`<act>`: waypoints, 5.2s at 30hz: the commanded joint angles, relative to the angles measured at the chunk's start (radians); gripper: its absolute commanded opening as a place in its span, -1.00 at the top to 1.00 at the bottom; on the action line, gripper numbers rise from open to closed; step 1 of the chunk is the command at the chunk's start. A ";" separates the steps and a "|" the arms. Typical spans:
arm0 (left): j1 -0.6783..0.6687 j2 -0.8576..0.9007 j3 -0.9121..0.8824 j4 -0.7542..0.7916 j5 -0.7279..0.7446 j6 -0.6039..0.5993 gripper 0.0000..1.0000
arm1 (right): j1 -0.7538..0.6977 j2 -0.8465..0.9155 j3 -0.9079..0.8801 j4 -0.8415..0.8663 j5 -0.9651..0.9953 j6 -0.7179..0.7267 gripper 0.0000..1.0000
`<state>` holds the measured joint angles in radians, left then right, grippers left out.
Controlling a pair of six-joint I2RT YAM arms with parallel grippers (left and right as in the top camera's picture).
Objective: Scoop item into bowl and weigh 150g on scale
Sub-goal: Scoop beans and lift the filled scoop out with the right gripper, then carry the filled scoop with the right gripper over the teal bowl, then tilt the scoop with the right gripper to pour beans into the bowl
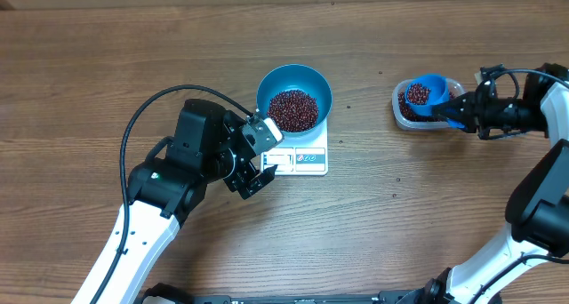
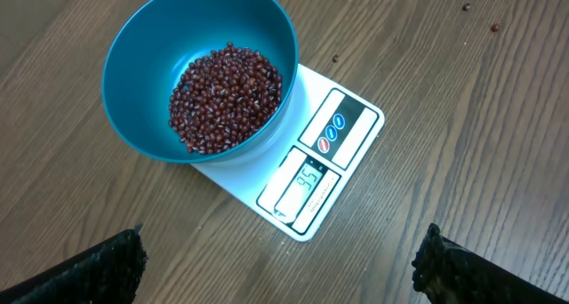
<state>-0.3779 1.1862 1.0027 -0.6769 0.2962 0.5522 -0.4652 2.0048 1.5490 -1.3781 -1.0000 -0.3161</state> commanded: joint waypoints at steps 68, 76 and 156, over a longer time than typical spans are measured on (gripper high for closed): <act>0.005 0.003 0.027 0.000 0.008 -0.017 -0.99 | 0.877 0.006 0.496 0.008 0.785 0.340 0.92; 0.005 0.003 0.027 0.000 0.008 -0.017 -0.99 | 0.930 0.006 0.496 0.023 0.922 0.354 0.92; 0.005 0.003 0.027 0.000 0.008 -0.017 -0.99 | 1.041 0.006 0.496 0.022 1.130 0.369 0.93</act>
<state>-0.3779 1.1862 1.0031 -0.6769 0.2962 0.5522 0.5774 2.0079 2.0102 -1.3582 0.1062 0.0486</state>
